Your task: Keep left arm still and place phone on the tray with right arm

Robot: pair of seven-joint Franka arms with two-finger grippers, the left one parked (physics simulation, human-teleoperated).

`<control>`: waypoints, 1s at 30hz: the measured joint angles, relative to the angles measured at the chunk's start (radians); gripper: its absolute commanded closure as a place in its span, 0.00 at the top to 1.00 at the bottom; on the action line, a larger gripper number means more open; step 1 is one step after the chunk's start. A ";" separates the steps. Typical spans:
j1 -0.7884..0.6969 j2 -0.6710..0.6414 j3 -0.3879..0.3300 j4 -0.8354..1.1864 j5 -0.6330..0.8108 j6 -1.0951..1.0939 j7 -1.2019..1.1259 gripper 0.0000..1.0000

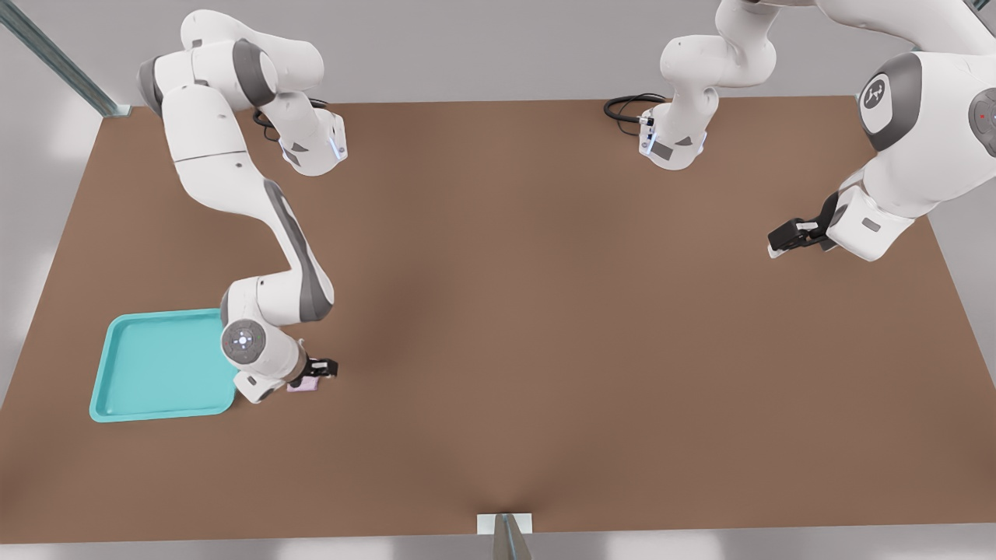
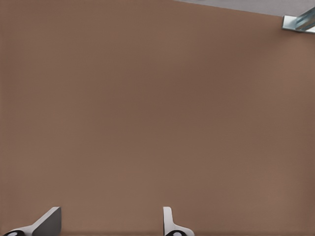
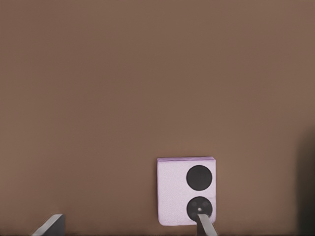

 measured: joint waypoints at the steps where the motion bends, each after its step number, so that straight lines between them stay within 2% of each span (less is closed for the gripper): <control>1: -0.001 -0.004 0.000 -0.025 -0.001 0.022 0.004 1.00; 9: -0.046 0.001 -0.001 -0.123 -0.005 0.154 0.027 1.00; 26: -0.068 0.097 0.001 -0.124 -0.003 0.271 0.055 1.00; 30: -0.100 0.105 0.021 -0.124 -0.012 0.283 0.057 1.00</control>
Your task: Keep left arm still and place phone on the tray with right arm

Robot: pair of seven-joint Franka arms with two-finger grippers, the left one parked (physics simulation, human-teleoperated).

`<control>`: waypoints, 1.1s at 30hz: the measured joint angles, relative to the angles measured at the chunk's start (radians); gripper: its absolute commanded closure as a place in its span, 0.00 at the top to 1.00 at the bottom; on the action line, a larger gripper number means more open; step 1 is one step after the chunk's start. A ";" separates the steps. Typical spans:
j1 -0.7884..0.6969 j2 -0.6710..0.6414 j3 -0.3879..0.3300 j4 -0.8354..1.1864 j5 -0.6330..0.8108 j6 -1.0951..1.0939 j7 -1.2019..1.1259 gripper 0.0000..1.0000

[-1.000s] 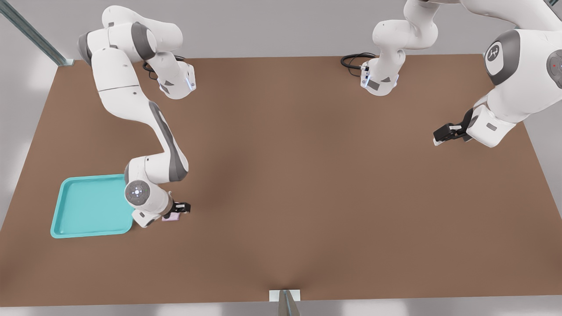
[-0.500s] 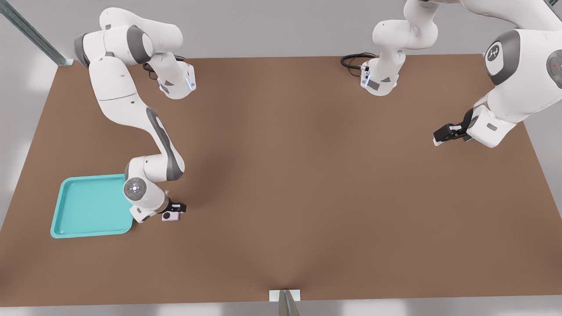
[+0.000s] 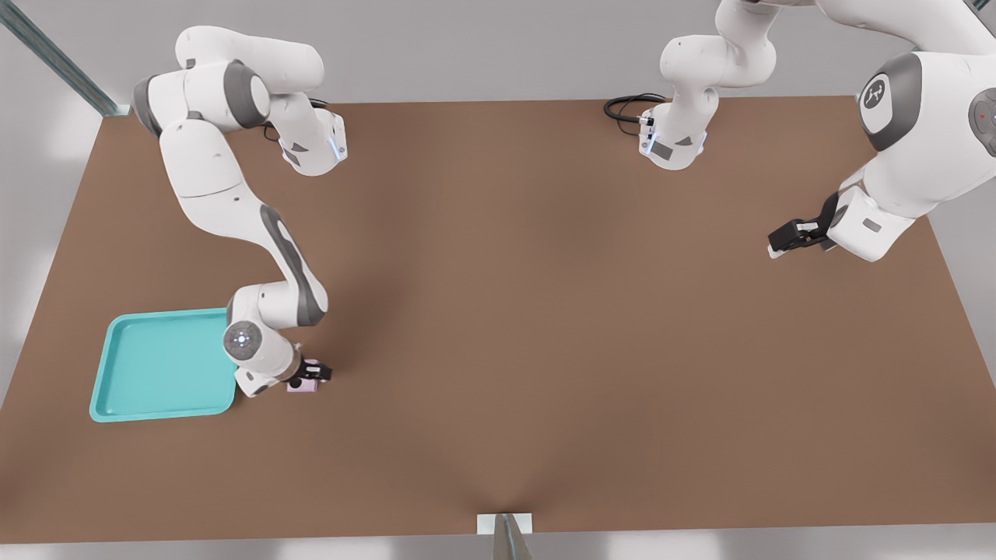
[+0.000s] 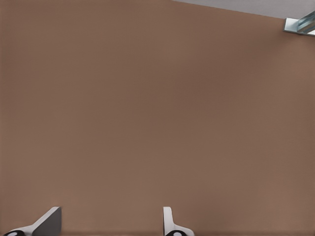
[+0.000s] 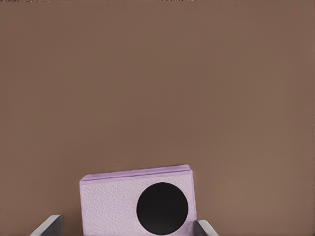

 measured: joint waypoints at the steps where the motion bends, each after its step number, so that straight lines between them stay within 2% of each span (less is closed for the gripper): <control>1: -0.002 -0.002 0.002 0.000 -0.002 0.002 0.001 1.00; 11: -0.006 0.002 0.004 -0.001 -0.022 0.019 0.004 1.00; 13: -0.006 0.002 0.004 -0.001 -0.025 0.024 0.005 0.93; 16: -0.006 0.002 0.004 -0.001 -0.033 0.029 0.005 0.88; 25: -0.010 0.015 0.004 0.000 -0.047 0.036 0.002 0.84; 29: -0.010 0.012 0.004 0.000 -0.045 0.038 -0.006 0.71; 33: -0.009 -0.005 0.004 0.000 -0.048 0.039 -0.017 0.70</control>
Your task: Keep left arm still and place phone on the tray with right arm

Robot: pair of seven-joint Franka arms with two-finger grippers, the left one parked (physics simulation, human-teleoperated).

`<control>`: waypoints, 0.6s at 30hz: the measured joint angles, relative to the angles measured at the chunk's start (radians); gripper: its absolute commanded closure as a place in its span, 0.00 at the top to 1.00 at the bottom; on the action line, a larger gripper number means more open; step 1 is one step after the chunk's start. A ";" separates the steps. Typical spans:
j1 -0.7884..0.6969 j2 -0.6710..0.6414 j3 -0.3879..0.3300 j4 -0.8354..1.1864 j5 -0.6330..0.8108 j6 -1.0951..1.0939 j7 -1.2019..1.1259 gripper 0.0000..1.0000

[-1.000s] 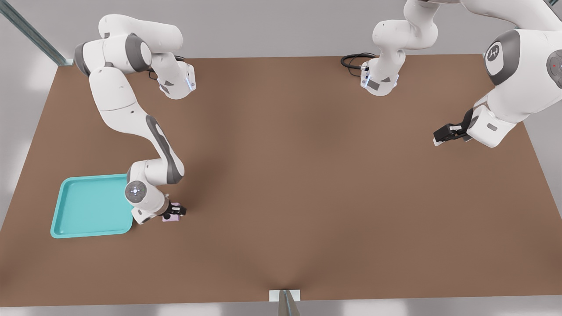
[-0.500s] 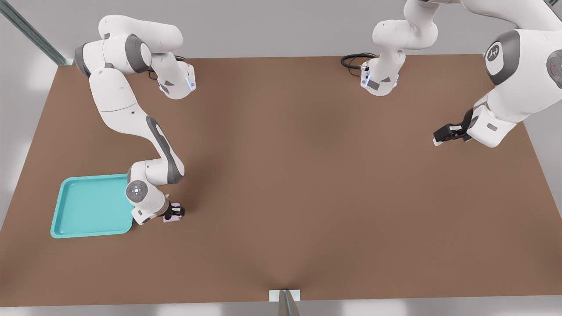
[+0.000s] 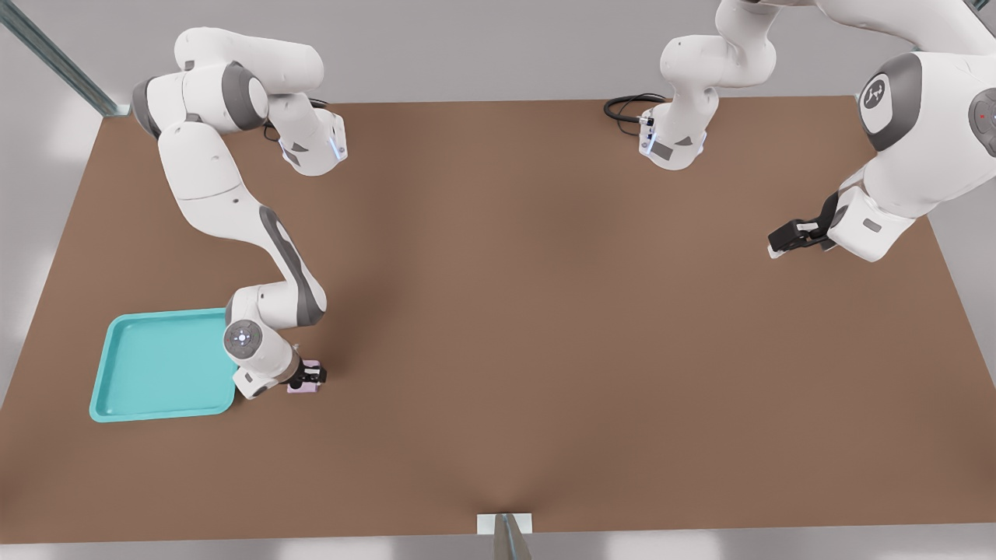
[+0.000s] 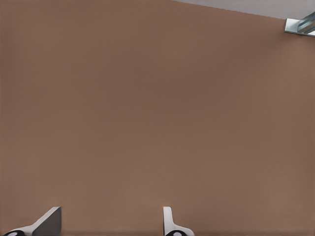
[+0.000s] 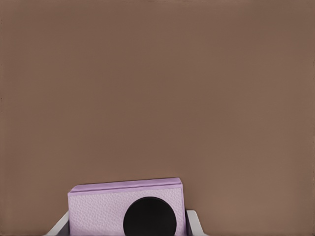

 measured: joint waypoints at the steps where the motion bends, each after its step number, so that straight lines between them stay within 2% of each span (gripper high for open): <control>1: -0.003 -0.025 0.000 -0.001 -0.001 -0.002 -0.004 0.70; 6: -0.064 -0.148 0.000 -0.001 -0.004 -0.029 -0.036 0.70; 11: -0.288 -0.195 0.019 -0.039 -0.004 -0.045 -0.128 0.71; 12: -0.327 -0.194 0.021 -0.047 -0.004 -0.046 -0.152 0.78; 13: -0.361 -0.191 0.023 -0.050 -0.007 -0.048 -0.172 1.00; 18: -0.412 -0.191 0.037 -0.039 -0.011 -0.054 -0.261 1.00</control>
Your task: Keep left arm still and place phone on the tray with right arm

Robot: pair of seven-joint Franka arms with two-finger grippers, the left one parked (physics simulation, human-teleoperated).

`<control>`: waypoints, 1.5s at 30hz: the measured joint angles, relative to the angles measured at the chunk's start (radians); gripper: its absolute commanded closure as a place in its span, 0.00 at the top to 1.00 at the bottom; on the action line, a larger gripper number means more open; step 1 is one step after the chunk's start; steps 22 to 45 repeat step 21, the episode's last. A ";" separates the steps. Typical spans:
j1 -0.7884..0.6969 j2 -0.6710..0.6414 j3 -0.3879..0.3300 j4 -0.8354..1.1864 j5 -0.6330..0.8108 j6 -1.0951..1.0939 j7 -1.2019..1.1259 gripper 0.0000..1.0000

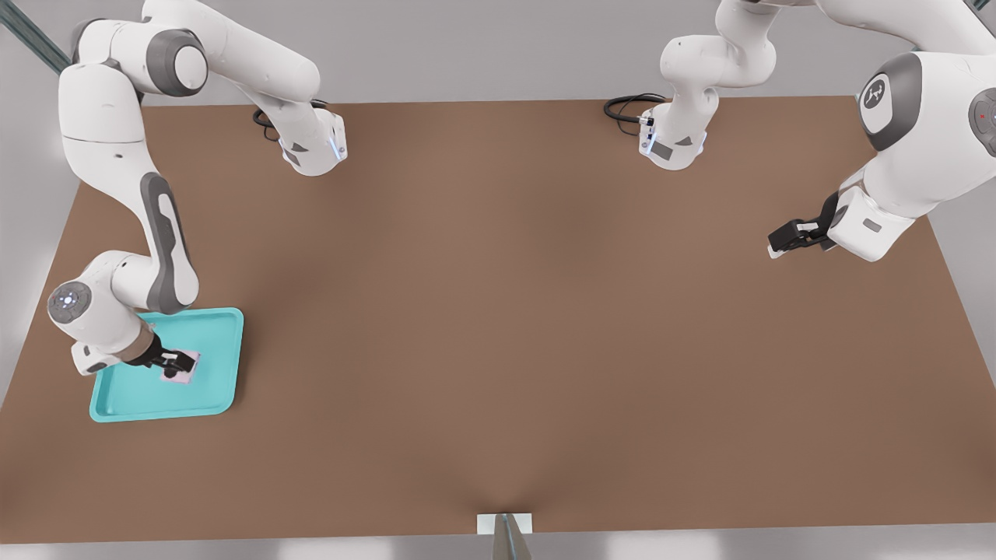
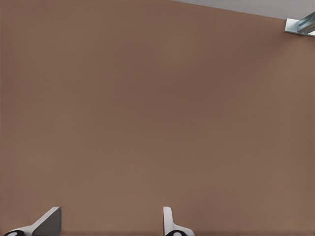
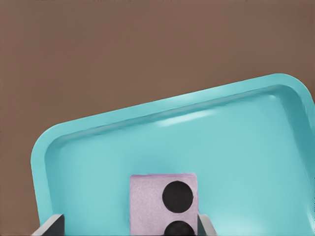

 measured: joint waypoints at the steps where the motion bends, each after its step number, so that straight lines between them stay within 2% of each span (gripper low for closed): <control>1: 0.012 -0.011 -0.002 0.014 0.001 -0.002 -0.015 1.00; 2: 0.059 -0.060 -0.019 0.045 0.015 -0.020 -0.028 1.00; 4: 0.286 -0.230 -0.142 0.099 0.062 -0.103 -0.046 1.00; 5: 0.370 -0.282 -0.169 0.194 0.077 -0.180 -0.048 1.00; 8: 0.456 -0.332 -0.155 0.414 0.104 -0.421 -0.051 1.00; 13: 0.454 -0.219 -0.117 0.609 0.106 -0.673 -0.046 1.00; 16: 0.451 -0.210 -0.104 0.623 0.100 -0.757 -0.042 1.00; 19: 0.449 -0.263 -0.095 0.573 0.092 -0.798 -0.039 1.00; 45: 0.450 -0.280 -0.086 0.558 0.079 -0.814 -0.035 1.00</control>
